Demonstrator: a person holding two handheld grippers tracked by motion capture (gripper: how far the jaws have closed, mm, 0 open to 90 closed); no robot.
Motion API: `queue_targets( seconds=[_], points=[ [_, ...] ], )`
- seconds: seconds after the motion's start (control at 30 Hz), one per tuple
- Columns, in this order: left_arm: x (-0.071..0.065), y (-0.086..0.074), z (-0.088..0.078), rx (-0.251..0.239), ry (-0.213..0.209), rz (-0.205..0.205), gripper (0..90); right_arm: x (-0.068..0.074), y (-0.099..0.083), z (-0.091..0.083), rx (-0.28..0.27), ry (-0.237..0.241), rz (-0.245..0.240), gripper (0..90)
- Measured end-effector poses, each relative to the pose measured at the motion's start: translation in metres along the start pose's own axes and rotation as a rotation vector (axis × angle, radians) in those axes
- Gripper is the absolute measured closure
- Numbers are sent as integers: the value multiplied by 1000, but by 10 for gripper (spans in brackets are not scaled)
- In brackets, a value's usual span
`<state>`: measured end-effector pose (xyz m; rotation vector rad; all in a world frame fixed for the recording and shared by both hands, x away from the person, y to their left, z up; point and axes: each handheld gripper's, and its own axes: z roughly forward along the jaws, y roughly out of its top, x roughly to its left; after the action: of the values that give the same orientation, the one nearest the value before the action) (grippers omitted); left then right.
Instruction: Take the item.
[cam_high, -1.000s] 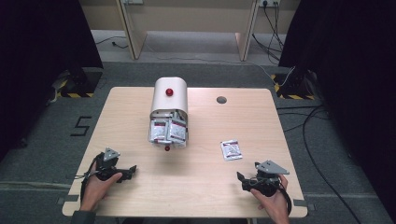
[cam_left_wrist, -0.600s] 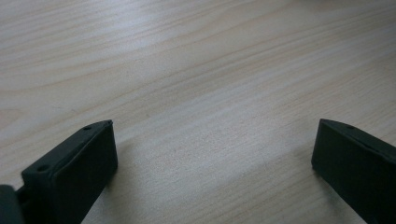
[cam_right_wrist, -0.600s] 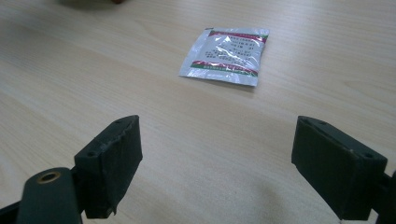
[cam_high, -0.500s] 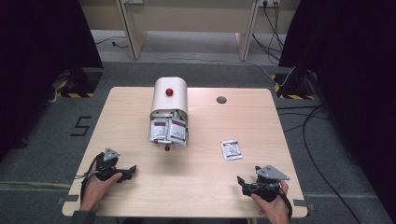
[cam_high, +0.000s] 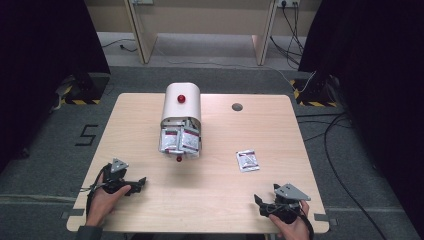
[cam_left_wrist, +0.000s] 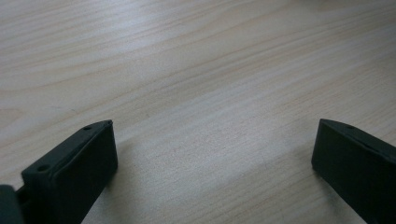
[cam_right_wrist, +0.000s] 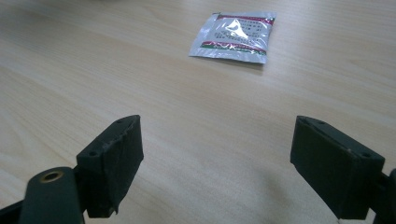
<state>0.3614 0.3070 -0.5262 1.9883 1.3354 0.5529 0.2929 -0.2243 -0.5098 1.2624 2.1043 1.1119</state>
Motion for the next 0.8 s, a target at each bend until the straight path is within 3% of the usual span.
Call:
queue_targets(
  seconds=[0.8],
  points=[
    [0, 0, 0, 0, 0, 0, 0, 3, -16, -14, -15, -18, 13, 184]
  ],
)
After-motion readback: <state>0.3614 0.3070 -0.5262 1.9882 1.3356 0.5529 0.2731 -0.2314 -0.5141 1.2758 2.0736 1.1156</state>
